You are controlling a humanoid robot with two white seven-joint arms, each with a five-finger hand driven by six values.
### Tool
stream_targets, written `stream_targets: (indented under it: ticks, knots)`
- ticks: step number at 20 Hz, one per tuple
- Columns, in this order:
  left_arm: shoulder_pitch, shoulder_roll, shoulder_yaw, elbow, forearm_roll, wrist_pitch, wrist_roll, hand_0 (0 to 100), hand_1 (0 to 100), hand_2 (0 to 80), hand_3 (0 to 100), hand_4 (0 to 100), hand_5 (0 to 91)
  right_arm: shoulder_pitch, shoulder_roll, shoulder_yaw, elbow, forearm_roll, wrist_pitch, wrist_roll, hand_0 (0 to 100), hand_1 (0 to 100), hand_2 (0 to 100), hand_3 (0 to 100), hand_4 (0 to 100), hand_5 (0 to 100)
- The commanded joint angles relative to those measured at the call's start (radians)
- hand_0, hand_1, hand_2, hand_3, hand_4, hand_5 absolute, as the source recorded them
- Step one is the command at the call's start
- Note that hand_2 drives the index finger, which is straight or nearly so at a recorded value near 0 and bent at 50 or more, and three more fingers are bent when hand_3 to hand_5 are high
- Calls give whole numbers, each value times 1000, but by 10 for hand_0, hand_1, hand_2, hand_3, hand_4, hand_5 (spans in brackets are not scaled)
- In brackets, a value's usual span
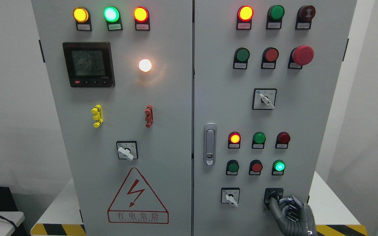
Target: Trip black knob to open circuit
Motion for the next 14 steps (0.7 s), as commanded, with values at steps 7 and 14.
stream_targets:
  ticks: [7,14]
  knots:
    - [-8,0,0,0,-32,1,1,120,389,0,0,0,0,0,23,34,12,-6,2,0,505,792,614,946,970,981]
    - [-8,0,0,0,-32,1,1,120,389,0,0,0,0,0,20,31,10,11,0,23,503,795,615,946,969,981]
